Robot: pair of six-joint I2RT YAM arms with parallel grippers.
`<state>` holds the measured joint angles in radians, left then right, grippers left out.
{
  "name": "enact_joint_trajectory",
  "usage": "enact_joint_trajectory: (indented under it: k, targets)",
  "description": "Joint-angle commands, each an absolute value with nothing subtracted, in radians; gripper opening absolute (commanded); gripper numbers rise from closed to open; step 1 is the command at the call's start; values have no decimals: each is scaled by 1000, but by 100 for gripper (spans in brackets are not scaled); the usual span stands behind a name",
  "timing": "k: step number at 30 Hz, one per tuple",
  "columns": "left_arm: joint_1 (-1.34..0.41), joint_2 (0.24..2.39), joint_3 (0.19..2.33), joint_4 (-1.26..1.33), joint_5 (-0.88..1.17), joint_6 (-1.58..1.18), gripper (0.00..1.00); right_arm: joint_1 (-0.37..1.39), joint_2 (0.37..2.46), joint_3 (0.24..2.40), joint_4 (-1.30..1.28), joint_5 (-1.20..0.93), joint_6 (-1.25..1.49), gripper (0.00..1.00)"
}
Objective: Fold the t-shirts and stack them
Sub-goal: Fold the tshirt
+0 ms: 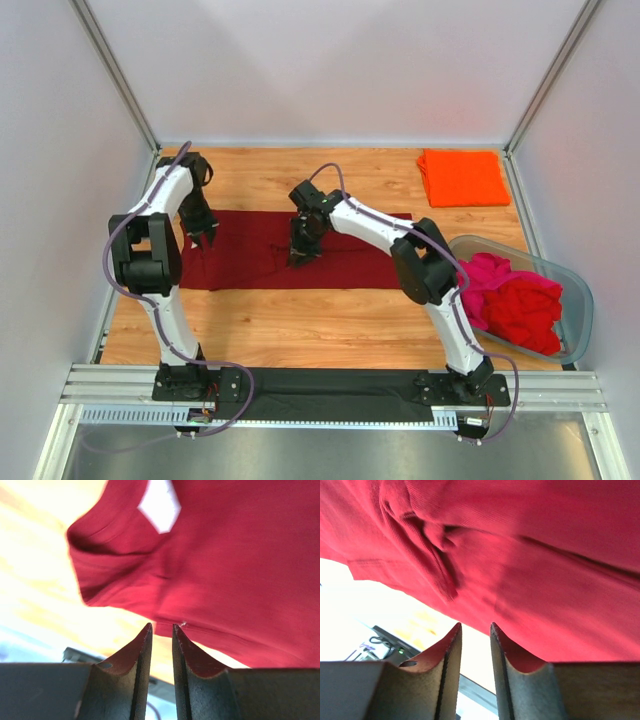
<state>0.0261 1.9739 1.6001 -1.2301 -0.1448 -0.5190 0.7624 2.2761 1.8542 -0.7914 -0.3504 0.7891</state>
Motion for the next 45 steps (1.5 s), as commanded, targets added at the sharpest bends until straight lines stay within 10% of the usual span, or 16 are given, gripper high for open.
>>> enact_joint_trajectory:
  k: [1,21,31,45]
  targets:
    - [25,1953,1647,-1161,32,-483,30,697,2133,1844,-900,-240,657,21]
    - [44,2604,2370,-1212,70,-545,33,313,1994,1623,-839,64,457,18]
    - [100,2616,2370,-778,489,-689,45,311,1960,1506,-867,101,433,17]
    - [100,2478,2299,-751,503,-675,47,311,1895,1301,-782,212,407,13]
